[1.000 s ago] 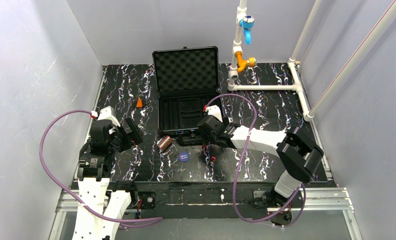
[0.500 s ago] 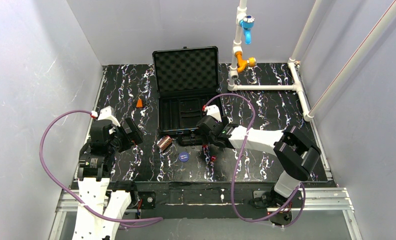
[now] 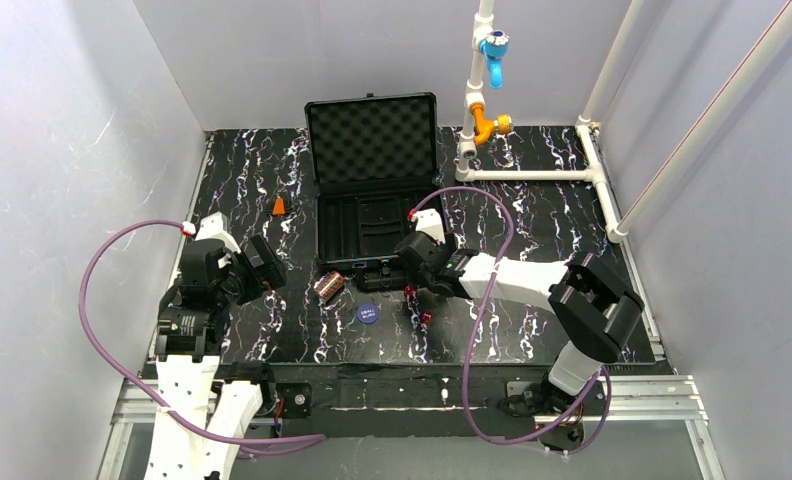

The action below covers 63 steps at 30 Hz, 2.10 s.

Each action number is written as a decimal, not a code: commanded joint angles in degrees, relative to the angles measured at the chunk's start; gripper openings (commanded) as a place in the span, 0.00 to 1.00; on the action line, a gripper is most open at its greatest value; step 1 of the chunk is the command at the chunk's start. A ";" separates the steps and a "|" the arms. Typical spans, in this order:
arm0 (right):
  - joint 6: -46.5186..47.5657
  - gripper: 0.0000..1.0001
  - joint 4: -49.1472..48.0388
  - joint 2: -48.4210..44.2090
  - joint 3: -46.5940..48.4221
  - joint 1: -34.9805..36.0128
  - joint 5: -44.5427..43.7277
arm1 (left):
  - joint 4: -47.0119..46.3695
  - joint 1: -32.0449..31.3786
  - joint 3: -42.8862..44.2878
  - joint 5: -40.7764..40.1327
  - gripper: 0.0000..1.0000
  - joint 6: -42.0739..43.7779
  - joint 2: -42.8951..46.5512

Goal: Pack up texas hold em set

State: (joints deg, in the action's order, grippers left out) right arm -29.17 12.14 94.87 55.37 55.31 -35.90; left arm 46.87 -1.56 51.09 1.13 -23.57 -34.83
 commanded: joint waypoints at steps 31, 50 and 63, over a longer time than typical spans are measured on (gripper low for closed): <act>-0.38 0.97 4.44 -11.94 -5.67 -1.00 3.13 | 0.33 0.42 -0.29 0.78 1.00 0.71 -0.49; -8.97 0.98 20.38 -23.28 -12.85 -0.99 19.79 | 0.33 0.42 -0.29 0.37 0.99 0.71 -0.15; -4.94 0.92 18.06 -18.27 -13.19 -0.90 19.91 | 0.55 0.42 -0.33 -0.20 0.99 0.57 0.28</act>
State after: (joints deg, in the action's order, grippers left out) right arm -35.53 31.18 75.61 41.32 54.43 -16.14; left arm 46.83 -1.56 51.09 1.10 -23.59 -35.07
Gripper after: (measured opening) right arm 0.957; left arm 0.992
